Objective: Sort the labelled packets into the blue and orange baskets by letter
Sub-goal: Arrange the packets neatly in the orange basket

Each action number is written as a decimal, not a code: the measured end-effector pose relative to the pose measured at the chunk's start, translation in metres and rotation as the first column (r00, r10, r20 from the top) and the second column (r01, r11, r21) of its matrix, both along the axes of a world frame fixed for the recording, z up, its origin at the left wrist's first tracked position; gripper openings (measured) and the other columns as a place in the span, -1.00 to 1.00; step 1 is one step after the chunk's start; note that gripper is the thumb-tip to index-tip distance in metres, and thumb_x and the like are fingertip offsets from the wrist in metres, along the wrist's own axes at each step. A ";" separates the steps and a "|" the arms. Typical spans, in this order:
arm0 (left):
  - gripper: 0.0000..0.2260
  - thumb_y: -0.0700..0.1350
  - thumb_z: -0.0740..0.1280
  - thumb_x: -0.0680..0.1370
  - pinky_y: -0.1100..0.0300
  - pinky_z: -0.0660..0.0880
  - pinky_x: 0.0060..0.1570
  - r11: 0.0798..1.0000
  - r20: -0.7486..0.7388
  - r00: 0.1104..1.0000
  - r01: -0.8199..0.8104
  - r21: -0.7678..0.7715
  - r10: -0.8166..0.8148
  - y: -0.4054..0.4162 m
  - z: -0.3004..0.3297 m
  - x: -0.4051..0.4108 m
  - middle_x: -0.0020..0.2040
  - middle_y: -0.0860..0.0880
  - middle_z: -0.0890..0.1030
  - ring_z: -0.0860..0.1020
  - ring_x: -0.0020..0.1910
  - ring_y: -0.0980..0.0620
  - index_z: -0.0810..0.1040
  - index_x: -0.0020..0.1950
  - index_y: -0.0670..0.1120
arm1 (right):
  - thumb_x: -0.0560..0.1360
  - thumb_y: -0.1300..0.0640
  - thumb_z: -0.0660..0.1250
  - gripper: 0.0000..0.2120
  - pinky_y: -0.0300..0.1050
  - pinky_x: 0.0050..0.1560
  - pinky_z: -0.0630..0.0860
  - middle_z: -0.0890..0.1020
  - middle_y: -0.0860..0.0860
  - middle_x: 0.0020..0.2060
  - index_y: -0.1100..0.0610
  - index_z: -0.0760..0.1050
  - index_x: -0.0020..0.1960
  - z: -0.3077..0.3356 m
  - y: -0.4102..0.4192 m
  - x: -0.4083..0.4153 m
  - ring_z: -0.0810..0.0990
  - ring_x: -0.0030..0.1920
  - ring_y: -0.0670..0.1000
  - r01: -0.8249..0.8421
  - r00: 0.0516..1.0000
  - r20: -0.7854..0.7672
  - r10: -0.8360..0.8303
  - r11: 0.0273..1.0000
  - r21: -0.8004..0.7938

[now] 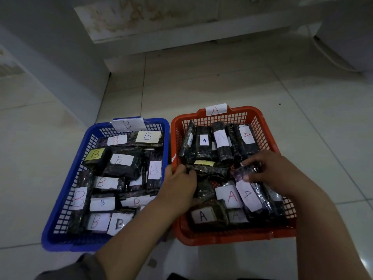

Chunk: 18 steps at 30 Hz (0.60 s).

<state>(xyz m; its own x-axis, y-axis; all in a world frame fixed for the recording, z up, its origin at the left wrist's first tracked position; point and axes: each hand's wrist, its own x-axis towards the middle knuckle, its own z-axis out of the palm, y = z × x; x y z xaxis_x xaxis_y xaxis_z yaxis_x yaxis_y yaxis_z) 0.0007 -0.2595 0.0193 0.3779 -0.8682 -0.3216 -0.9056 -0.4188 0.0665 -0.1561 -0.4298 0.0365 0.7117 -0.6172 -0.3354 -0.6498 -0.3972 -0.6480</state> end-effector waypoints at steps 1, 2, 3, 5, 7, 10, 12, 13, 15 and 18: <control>-0.56 0.07 0.39 0.43 0.12 0.07 0.18 0.999 -0.078 0.996 -0.036 -0.033 0.033 0.002 0.007 0.005 0.15 -0.04 0.38 0.22 0.22 -0.09 0.38 0.23 -0.04 | 0.33 0.09 0.53 -0.67 -0.12 0.18 0.34 0.47 -0.10 0.07 -0.04 0.55 0.05 0.001 0.000 -0.001 0.45 0.15 -0.03 -0.007 1.000 0.004 0.007 1.000 0.006; -0.58 0.10 0.39 0.43 0.16 0.04 0.14 0.996 -0.160 0.986 -0.067 -0.061 0.057 0.005 0.013 0.010 0.13 -0.01 0.35 0.23 0.23 -0.07 0.40 0.21 0.02 | 0.33 0.10 0.53 -0.69 -0.11 0.18 0.35 0.47 -0.10 0.07 -0.05 0.55 0.03 0.000 0.000 -0.001 0.44 0.15 -0.04 -0.012 1.000 0.004 0.012 1.000 0.017; -0.61 0.11 0.39 0.42 0.20 0.01 0.11 0.995 -0.235 0.970 -0.077 -0.065 0.060 0.006 0.020 0.015 0.12 0.03 0.35 0.24 0.24 -0.03 0.41 0.20 0.08 | 0.33 0.10 0.53 -0.70 -0.11 0.18 0.35 0.47 -0.11 0.07 -0.05 0.55 0.02 0.000 0.000 -0.001 0.44 0.14 -0.04 -0.014 1.000 0.003 0.014 1.000 0.028; -0.65 0.11 0.39 0.44 0.21 0.03 0.11 0.998 -0.356 0.933 -0.055 -0.018 0.045 0.010 0.029 0.020 0.11 0.05 0.36 0.23 0.23 0.01 0.44 0.19 0.17 | 0.33 0.10 0.53 -0.72 -0.09 0.19 0.37 0.49 -0.10 0.06 -0.08 0.55 -0.02 -0.002 -0.001 0.000 0.45 0.14 -0.04 -0.025 1.000 0.000 0.025 0.999 0.041; -0.67 0.11 0.37 0.46 0.20 0.11 0.11 0.999 -0.427 0.904 -0.013 0.048 0.032 0.013 0.032 0.019 0.13 0.05 0.36 0.21 0.20 0.00 0.46 0.21 0.22 | 0.33 0.09 0.53 -0.74 -0.06 0.19 0.41 0.53 -0.10 0.07 -0.13 0.54 -0.07 -0.002 -0.002 0.000 0.48 0.15 -0.04 -0.041 0.999 0.005 0.040 0.998 0.056; -0.69 0.11 0.34 0.49 0.19 0.17 0.14 0.997 -0.476 0.879 0.037 0.065 -0.002 0.012 0.030 0.016 0.17 0.04 0.37 0.22 0.23 -0.01 0.47 0.24 0.27 | 0.38 0.14 0.49 -0.72 -0.19 0.06 0.42 0.53 -0.15 0.06 -0.18 0.54 -0.04 0.000 0.001 0.001 0.50 0.12 -0.07 -0.125 0.992 -0.026 0.126 0.990 0.059; -0.69 0.10 0.30 0.53 0.17 0.13 0.19 0.994 -0.471 0.881 0.090 0.064 -0.050 0.008 0.027 0.017 0.21 0.02 0.40 0.22 0.24 0.06 0.47 0.28 0.22 | 0.43 0.14 0.44 -0.65 -0.21 0.09 0.41 0.48 -0.14 0.17 -0.20 0.52 0.12 0.005 0.006 0.005 0.45 0.18 -0.07 -0.197 0.977 -0.083 0.196 0.980 0.005; -0.69 0.10 0.27 0.55 0.15 0.11 0.21 0.992 -0.460 0.885 0.113 0.054 -0.076 0.005 0.025 0.018 0.22 0.02 0.44 0.23 0.26 0.08 0.48 0.29 0.18 | 0.44 0.10 0.42 -0.61 -0.15 0.20 0.39 0.45 -0.16 0.24 -0.23 0.48 0.19 0.008 0.009 0.007 0.39 0.24 -0.07 -0.237 0.968 -0.095 0.233 0.971 -0.025; -0.71 0.10 0.22 0.58 0.13 0.10 0.21 0.994 -0.439 0.893 0.112 0.001 -0.100 0.001 0.018 0.018 0.18 0.03 0.53 0.30 0.28 0.08 0.53 0.26 0.10 | 0.41 -0.06 0.41 -0.55 -0.01 0.36 0.27 0.39 -0.18 0.27 -0.35 0.38 0.23 0.015 0.016 0.014 0.27 0.33 -0.06 -0.310 0.947 -0.100 0.306 0.950 -0.027; -0.77 0.10 0.22 0.58 0.15 0.11 0.10 0.998 -0.388 0.920 0.047 -0.052 -0.064 0.000 0.009 0.018 0.11 0.05 0.55 0.35 0.21 0.08 0.57 0.16 0.09 | 0.35 -0.20 0.42 -0.50 0.00 0.30 0.20 0.30 -0.04 0.24 -0.34 0.38 0.26 0.015 0.032 0.024 0.24 0.27 0.02 -0.341 0.915 -0.226 0.334 0.940 0.012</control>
<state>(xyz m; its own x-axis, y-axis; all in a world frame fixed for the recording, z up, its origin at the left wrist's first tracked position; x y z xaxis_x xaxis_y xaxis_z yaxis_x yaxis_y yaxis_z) 0.0186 -0.2594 0.0279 0.1809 -0.8995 -0.3977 -0.8267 -0.3581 0.4340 -0.1318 -0.3981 0.0517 0.7887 -0.3644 -0.4952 -0.5997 -0.6336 -0.4889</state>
